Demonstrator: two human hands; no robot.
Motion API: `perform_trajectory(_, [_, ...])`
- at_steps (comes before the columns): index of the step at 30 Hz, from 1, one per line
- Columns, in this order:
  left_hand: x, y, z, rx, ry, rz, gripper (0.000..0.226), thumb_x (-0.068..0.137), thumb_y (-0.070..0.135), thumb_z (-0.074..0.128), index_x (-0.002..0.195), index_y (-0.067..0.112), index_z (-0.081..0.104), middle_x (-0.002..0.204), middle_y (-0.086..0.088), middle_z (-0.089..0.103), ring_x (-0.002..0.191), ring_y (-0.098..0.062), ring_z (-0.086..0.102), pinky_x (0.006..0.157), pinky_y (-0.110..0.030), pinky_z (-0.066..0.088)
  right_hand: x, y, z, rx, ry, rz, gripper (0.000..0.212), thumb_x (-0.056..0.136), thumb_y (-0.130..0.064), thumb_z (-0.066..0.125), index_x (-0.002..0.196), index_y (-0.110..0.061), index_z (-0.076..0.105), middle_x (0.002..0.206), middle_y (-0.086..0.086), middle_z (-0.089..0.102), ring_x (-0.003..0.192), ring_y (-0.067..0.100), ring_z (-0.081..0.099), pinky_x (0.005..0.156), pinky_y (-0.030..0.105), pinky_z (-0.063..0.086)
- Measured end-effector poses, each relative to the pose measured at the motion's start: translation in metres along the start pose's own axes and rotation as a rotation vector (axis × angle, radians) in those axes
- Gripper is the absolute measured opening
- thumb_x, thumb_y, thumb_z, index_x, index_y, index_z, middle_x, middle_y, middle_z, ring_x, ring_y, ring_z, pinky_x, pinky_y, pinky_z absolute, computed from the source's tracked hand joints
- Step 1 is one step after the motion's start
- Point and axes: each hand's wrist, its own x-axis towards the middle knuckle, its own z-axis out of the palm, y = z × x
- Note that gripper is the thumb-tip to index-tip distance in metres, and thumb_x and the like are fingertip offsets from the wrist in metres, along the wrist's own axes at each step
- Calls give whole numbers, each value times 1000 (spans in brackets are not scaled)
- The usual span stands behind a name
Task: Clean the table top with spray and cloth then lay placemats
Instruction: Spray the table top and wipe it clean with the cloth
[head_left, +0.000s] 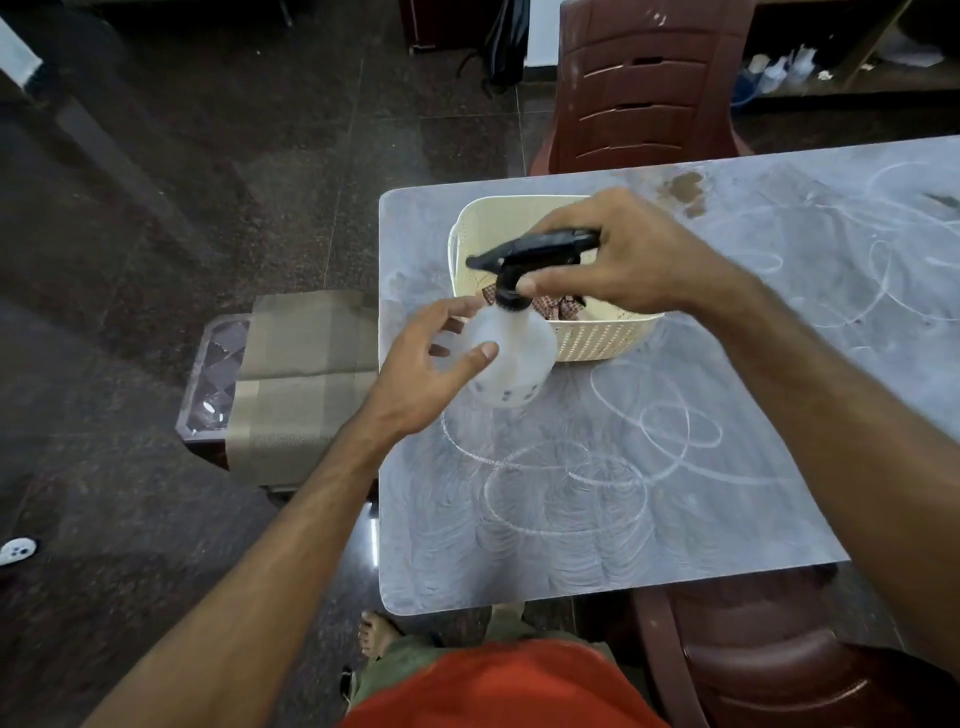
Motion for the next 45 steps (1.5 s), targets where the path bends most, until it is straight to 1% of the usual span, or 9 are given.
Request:
perform_trajectory(3, [-23, -9, 3, 65, -16, -16, 43, 88, 44, 68, 127, 29, 58, 125, 16, 59, 116, 2, 54, 90, -12, 43, -2, 6, 30, 87, -119, -24, 27, 83, -28, 79, 107, -15, 76, 85, 2, 75, 71, 21, 67, 66, 39, 51])
perform_trajectory(6, [-38, -25, 14, 64, -14, -81, 39, 91, 40, 68, 125, 22, 63, 117, 15, 63, 110, 8, 55, 87, -9, 42, -3, 18, 60, 118, -220, -3, 27, 83, -28, 79, 108, -20, 76, 89, -3, 76, 79, 17, 69, 74, 44, 54])
perform_trajectory(9, [-47, -43, 26, 63, 12, -133, 33, 91, 32, 70, 121, 21, 64, 113, 10, 66, 104, 2, 58, 86, -14, 46, -4, 30, 83, 162, -296, 35, 27, 83, -22, 80, 110, -21, 76, 94, -4, 77, 85, 14, 71, 81, 45, 55])
perform_trajectory(12, [-52, -55, 36, 64, 50, -187, 34, 91, 30, 69, 123, 20, 62, 112, 10, 63, 99, 2, 56, 80, -7, 42, -2, 39, 97, 221, -316, 67, 28, 82, -16, 80, 110, -15, 76, 96, -3, 77, 88, 15, 72, 85, 45, 55])
perform_trajectory(18, [-53, -70, 47, 18, 142, -185, 36, 92, 26, 69, 126, 20, 60, 117, 7, 64, 104, -5, 59, 85, -21, 50, 2, 50, 111, 285, -317, 109, 30, 80, -8, 81, 109, -11, 76, 99, -4, 77, 93, 10, 72, 92, 39, 55])
perform_trajectory(22, [-50, -76, 52, -2, 169, -186, 36, 92, 24, 68, 127, 19, 59, 120, 7, 62, 106, -7, 59, 86, -24, 52, 6, 55, 116, 303, -302, 116, 33, 79, -4, 81, 111, -8, 75, 101, -1, 77, 94, 12, 72, 93, 37, 55])
perform_trajectory(30, [-41, -86, 51, 4, 146, -192, 41, 93, 31, 67, 131, 18, 58, 120, 3, 64, 108, -8, 60, 80, -8, 48, 15, 63, 117, 322, -300, 118, 30, 79, -4, 81, 107, -11, 75, 98, 1, 76, 93, 16, 72, 91, 38, 56])
perform_trajectory(41, [-32, -91, 46, 47, 89, -203, 44, 92, 38, 67, 132, 20, 58, 117, 5, 65, 107, -8, 60, 86, -30, 56, 19, 71, 115, 338, -300, 141, 31, 80, -8, 81, 109, -9, 74, 99, 0, 75, 91, 11, 71, 83, 20, 53])
perform_trajectory(45, [-31, -87, 35, 8, 14, -188, 39, 91, 28, 70, 128, 23, 57, 116, 14, 63, 109, -6, 59, 87, -30, 54, 22, 67, 101, 327, -343, 141, 32, 84, -24, 79, 113, -13, 73, 102, -8, 74, 96, 4, 68, 85, 16, 50])
